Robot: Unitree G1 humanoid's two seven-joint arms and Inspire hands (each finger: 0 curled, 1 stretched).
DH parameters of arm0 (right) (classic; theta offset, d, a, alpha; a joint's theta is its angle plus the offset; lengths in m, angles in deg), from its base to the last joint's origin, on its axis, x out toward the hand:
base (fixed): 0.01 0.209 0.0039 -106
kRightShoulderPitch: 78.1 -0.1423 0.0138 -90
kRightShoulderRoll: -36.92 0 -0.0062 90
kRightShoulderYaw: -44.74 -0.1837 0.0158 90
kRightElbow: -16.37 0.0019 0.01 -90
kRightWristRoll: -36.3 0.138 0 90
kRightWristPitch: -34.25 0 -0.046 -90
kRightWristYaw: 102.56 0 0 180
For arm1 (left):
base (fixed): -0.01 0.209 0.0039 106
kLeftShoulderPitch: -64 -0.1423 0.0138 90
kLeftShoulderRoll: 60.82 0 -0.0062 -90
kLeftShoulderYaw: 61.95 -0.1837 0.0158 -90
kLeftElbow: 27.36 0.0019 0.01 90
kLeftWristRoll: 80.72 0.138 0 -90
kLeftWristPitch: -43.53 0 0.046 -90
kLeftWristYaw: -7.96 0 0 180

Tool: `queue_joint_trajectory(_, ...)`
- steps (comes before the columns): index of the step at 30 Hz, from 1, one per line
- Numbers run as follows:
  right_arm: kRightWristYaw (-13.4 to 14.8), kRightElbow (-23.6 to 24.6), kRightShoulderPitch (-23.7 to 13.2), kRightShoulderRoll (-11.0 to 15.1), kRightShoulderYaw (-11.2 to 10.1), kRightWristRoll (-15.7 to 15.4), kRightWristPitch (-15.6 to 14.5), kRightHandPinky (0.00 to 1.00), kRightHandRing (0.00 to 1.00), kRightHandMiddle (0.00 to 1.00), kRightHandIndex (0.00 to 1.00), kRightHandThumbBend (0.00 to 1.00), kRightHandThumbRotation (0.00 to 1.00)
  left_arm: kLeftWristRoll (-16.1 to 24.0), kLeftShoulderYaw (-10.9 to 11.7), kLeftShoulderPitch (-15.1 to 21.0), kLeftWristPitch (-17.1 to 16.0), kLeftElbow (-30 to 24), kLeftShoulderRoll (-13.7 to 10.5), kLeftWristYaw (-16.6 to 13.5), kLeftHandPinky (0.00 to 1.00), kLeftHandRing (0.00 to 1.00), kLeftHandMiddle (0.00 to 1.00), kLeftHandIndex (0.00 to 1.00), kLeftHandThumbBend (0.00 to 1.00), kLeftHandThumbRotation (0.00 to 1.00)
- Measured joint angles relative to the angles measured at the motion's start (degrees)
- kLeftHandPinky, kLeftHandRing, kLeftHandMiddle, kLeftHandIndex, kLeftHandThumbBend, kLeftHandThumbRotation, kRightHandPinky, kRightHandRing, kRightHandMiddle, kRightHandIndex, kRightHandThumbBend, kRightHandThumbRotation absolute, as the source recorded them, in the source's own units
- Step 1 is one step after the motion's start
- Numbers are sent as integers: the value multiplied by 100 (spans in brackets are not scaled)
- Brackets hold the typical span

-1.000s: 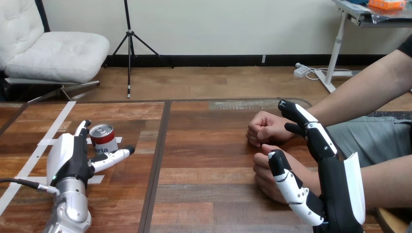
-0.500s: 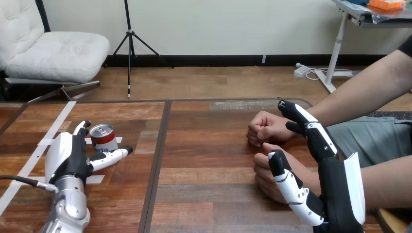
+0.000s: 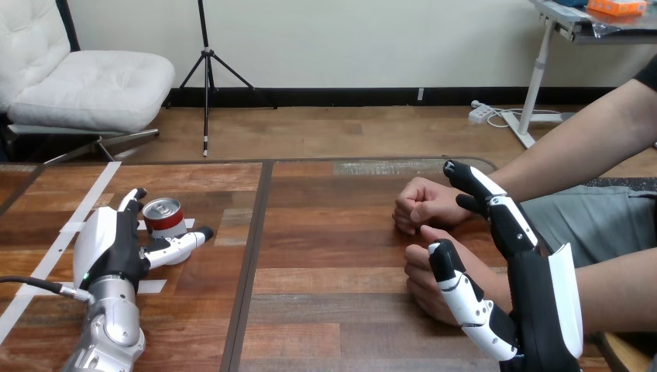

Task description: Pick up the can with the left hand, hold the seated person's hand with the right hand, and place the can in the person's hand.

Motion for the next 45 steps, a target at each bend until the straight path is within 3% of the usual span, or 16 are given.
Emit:
queue_joint_trajectory(26,-21,0,1,2,-7,-2,0,79,85,85,83,53,70,-58,1,68,-183,238,0,-190,73,85,90,92,92,50)
queue_joint_trajectory(45,-25,0,3,2,-7,9,0,81,85,85,83,53,69,-88,-1,175,-262,422,7,-352,73,83,88,90,90,45)
